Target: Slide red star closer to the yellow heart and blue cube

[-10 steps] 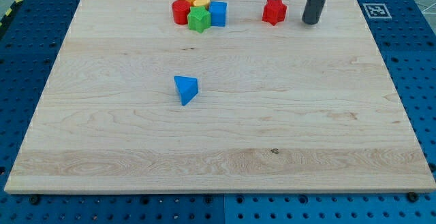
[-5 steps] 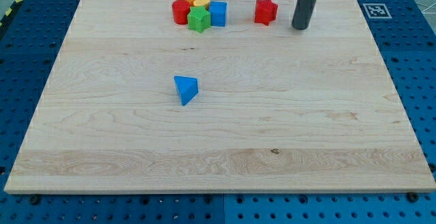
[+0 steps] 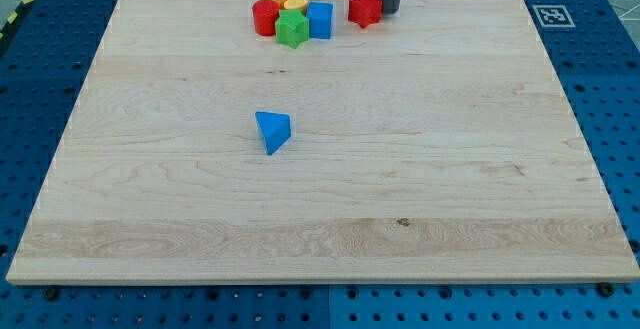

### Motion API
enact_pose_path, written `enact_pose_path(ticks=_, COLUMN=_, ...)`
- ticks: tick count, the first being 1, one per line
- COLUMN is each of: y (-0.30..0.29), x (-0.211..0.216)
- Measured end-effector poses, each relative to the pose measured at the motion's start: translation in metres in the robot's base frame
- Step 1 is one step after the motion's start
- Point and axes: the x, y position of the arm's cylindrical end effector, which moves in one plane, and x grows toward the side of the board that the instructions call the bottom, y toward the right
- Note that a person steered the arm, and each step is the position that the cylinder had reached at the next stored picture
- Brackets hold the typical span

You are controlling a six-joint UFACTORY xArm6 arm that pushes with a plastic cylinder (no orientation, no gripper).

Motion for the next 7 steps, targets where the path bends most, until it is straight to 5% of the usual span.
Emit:
enact_pose_path(ticks=2, y=0.029, x=0.033)
enact_pose_path(ticks=7, y=-0.046, x=-0.002)
